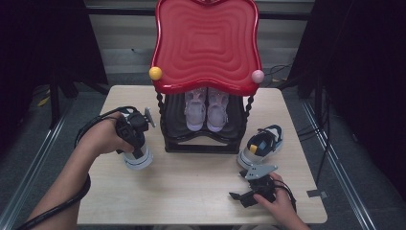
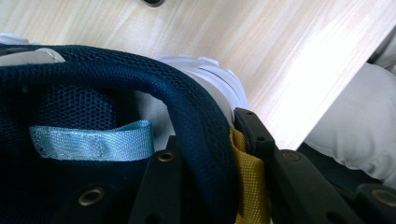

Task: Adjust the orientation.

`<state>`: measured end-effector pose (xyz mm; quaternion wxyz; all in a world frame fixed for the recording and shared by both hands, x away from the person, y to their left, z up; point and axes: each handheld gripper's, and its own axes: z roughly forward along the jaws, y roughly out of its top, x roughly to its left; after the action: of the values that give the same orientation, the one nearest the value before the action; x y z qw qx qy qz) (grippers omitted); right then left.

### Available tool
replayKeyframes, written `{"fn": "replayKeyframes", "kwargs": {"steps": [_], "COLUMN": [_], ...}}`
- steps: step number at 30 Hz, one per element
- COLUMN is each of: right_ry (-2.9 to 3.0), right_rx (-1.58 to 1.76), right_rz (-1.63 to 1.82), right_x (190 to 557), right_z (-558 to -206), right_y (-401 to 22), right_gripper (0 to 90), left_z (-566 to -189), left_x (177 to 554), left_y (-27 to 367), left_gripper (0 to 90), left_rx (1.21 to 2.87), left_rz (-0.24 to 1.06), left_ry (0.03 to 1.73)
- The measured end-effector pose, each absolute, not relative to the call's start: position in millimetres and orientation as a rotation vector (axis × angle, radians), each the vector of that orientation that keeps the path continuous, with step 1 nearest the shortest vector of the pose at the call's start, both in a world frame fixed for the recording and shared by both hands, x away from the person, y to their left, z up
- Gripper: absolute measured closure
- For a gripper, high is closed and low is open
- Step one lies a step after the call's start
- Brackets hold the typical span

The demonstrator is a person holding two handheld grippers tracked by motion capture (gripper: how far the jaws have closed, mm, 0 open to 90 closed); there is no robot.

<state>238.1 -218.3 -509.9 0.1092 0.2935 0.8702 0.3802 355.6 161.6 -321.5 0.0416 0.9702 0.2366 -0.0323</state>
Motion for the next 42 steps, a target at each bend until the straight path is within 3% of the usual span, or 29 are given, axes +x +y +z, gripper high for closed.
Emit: {"fn": "replayKeyframes", "kwargs": {"steps": [26,42], "right_ry": [2.563,2.561], "right_rx": [0.864,0.865], "right_rz": [1.112,1.116], "right_x": [237.9,237.8], "right_z": [-509.8,-510.0], "right_y": [-218.4,-218.3], "right_gripper": [13.2,13.2], "left_z": [-231.1,-159.1], "left_x": [351.8,343.6], "left_y": [155.9,142.9], "left_gripper": [72.7,72.6], "left_rx": [2.968,2.940], "left_rz": [-0.050,0.125], "left_ry": [0.711,0.658]}}
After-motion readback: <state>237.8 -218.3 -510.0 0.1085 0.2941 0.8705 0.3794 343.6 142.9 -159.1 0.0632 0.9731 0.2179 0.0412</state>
